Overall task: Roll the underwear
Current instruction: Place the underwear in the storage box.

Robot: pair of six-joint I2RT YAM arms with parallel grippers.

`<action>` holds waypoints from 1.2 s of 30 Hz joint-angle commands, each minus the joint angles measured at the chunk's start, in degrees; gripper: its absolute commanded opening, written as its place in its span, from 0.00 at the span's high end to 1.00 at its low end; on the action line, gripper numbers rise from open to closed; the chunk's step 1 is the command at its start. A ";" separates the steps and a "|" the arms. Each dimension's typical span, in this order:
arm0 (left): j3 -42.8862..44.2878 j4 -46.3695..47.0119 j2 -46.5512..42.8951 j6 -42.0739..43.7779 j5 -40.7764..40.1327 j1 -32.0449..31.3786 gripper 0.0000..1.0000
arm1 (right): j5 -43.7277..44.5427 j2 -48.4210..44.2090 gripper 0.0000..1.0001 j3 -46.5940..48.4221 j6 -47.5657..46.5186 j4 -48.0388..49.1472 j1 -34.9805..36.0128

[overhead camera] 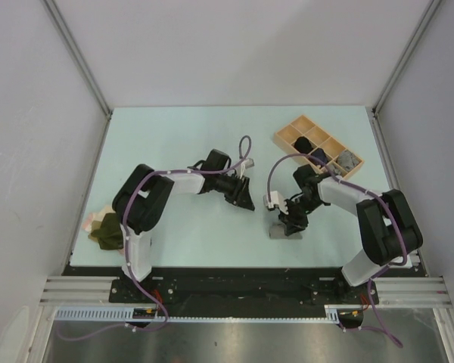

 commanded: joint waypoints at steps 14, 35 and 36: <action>1.36 18.64 -1.08 -18.43 -1.33 0.67 0.59 | -11.47 -5.67 1.00 4.14 -1.89 -5.69 -12.32; 29.92 32.37 19.04 -45.34 -14.08 -1.00 0.00 | -19.47 -17.10 1.00 9.24 11.90 -1.83 -41.68; 30.63 31.50 19.31 -45.61 -14.25 -1.18 0.00 | -19.91 -17.19 1.00 9.15 11.91 -1.83 -42.21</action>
